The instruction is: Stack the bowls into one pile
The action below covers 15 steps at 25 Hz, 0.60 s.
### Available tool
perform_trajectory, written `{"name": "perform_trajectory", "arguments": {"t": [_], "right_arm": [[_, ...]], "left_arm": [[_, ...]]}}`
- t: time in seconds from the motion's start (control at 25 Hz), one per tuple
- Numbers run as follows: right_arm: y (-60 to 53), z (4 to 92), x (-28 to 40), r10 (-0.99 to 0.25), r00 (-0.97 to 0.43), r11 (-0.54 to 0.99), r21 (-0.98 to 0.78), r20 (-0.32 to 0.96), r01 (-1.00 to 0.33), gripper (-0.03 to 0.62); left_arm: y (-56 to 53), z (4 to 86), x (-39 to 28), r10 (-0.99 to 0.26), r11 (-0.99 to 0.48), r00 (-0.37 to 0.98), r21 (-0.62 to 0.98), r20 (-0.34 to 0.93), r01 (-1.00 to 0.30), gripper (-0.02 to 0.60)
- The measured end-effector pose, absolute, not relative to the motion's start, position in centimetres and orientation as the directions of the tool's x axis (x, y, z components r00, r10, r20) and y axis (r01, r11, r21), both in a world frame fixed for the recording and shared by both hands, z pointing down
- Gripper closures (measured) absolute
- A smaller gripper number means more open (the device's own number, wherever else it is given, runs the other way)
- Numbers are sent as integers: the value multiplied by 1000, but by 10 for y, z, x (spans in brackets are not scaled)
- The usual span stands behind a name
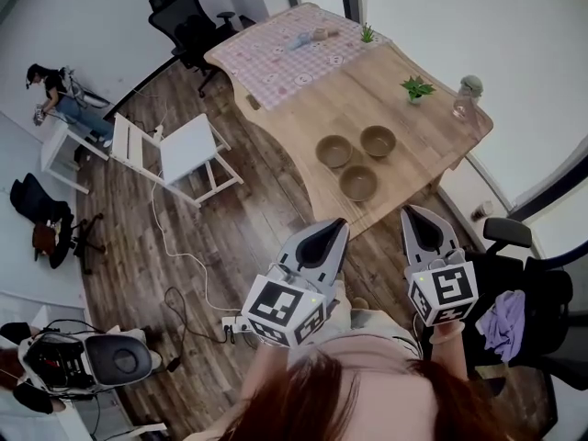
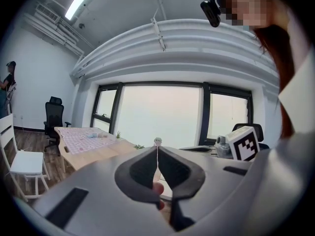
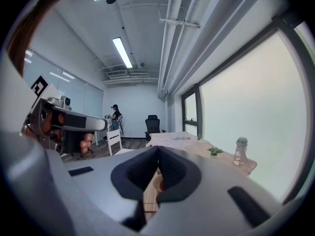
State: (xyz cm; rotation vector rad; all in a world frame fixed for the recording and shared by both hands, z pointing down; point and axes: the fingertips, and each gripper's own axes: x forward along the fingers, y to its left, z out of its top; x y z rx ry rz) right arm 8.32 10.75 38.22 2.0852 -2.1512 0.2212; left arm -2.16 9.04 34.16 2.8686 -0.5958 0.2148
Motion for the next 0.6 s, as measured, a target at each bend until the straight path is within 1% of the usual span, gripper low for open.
{"name": "perform_trajectory", "arguments": {"t": [0.36,0.6], "right_arm": [[73,401,95,-971,-38,36,-11,238,-999,594],[49,420,97,-957,-46,42,-20,286,-999,588]], "left_arm": [[61,348,-11,-375,-900,908,164,188,-405,571],[35,359,-11,-377,-897,903,161,206,-411,571]]}}
